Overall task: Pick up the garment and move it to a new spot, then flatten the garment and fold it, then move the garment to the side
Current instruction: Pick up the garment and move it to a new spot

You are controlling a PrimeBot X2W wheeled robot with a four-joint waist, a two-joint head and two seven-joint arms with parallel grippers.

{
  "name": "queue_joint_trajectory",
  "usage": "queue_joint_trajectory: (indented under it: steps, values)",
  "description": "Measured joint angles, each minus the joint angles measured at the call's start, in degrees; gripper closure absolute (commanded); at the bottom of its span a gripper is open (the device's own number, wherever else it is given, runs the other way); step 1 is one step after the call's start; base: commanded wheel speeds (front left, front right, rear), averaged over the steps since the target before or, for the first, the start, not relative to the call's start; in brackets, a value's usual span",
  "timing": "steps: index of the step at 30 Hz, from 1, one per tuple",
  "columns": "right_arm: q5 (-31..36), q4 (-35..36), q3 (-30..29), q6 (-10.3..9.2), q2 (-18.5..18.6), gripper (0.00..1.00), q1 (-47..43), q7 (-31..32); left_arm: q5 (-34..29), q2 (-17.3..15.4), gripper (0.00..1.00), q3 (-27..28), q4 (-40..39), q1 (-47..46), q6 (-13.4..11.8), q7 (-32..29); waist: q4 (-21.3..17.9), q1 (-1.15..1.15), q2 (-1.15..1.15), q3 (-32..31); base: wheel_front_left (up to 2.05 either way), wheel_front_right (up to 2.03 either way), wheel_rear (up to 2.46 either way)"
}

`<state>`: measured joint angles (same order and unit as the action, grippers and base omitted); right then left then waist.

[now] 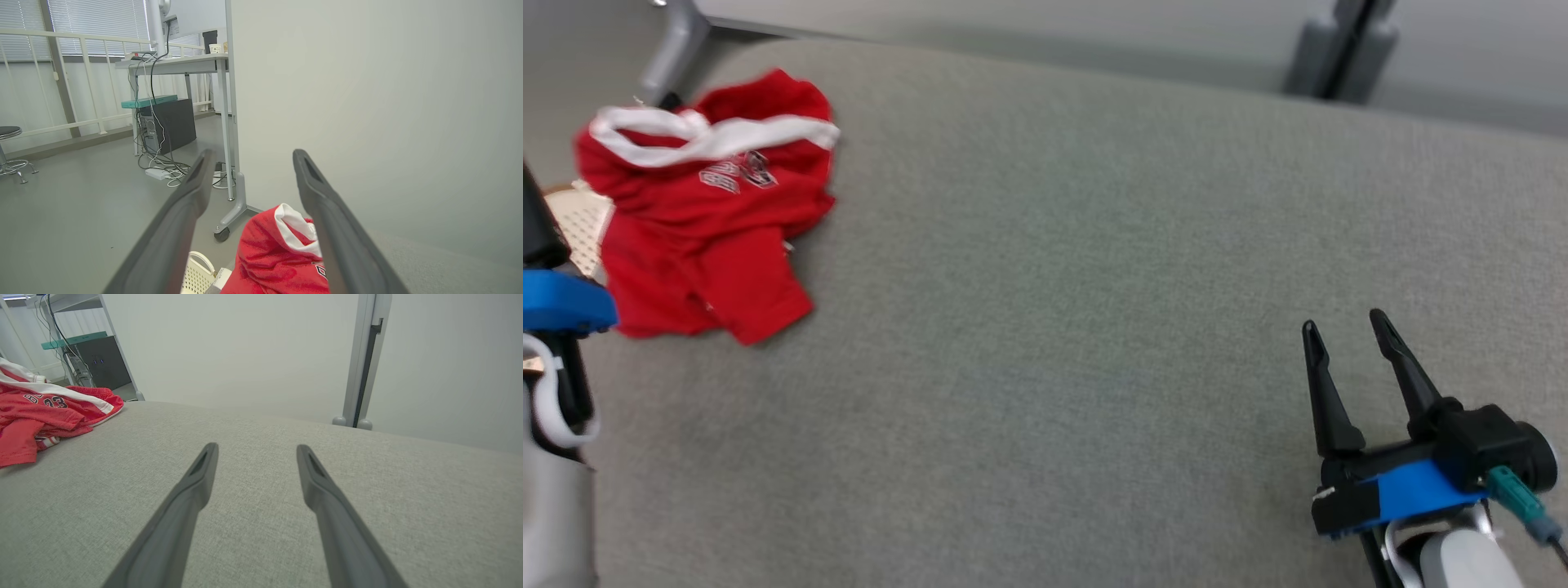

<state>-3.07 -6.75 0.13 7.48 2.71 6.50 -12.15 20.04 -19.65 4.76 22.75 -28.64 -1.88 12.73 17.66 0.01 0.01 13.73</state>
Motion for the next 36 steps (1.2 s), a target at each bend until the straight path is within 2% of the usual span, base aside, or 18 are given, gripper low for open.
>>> queue_joint_trajectory:
  steps: [6, 12, 17, 25, 26, 27, 28, 36]
  values:
    - [2.8, 6.2, -0.9, 0.00, 0.0, 0.00, 1.4, 2.1, 1.6, -3.6, 0.00, 1.7, 8.7, -8.8, 2.0, 0.7, -4.0, 0.00, 0.00, 5.9, 0.00, 0.00, 0.00]
    - [4.5, 11.4, -1.9, 0.00, 0.0, 0.00, 1.5, 3.9, 2.6, -6.1, 0.00, 2.0, 20.5, -15.3, 3.8, 0.4, -6.4, 0.00, 0.00, 10.5, 0.00, 0.00, 0.00]
    - [5.0, 13.7, -2.4, 0.00, 0.0, 0.00, 1.6, 4.8, 2.6, -6.8, 0.00, 0.5, 30.1, -18.7, 5.5, -1.6, -6.9, 0.00, 0.00, 13.1, 0.00, 0.00, 0.00]
    - [5.2, 14.3, -1.9, 0.00, 0.0, 0.00, 2.5, 5.2, 2.7, -5.2, 0.00, -1.9, 40.6, -21.9, 7.4, -2.9, -6.4, -0.01, 0.01, 14.5, 0.00, 0.00, 0.00]
    - [5.2, 14.2, -1.8, 0.00, 0.0, 0.00, 2.5, 5.2, 2.7, -5.1, 0.28, -2.2, 41.5, -22.3, 7.6, -2.9, -6.4, 0.00, 0.01, 14.4, 0.00, 0.00, 0.00]
    - [5.1, 14.2, -1.6, 0.00, 0.0, 0.00, 2.5, 5.2, 2.6, -5.2, 0.67, -2.7, 42.1, -22.7, 8.0, -2.5, -6.5, -0.01, 0.01, 14.3, 0.00, 0.00, 0.00]
    - [5.1, 13.8, -1.4, 0.00, 0.0, 0.00, 2.6, 5.2, 2.6, -5.2, 1.00, -3.5, 43.0, -23.2, 8.3, -1.8, -6.5, -0.02, 0.00, 13.9, 0.00, 0.00, 0.00]
    - [3.4, 11.6, -0.9, 0.00, 0.0, 0.00, 2.4, 3.6, 2.3, -5.4, 1.00, -6.0, 42.1, -24.1, 9.0, 1.6, -6.4, -0.02, 0.00, 10.8, 0.00, 0.00, 0.00]
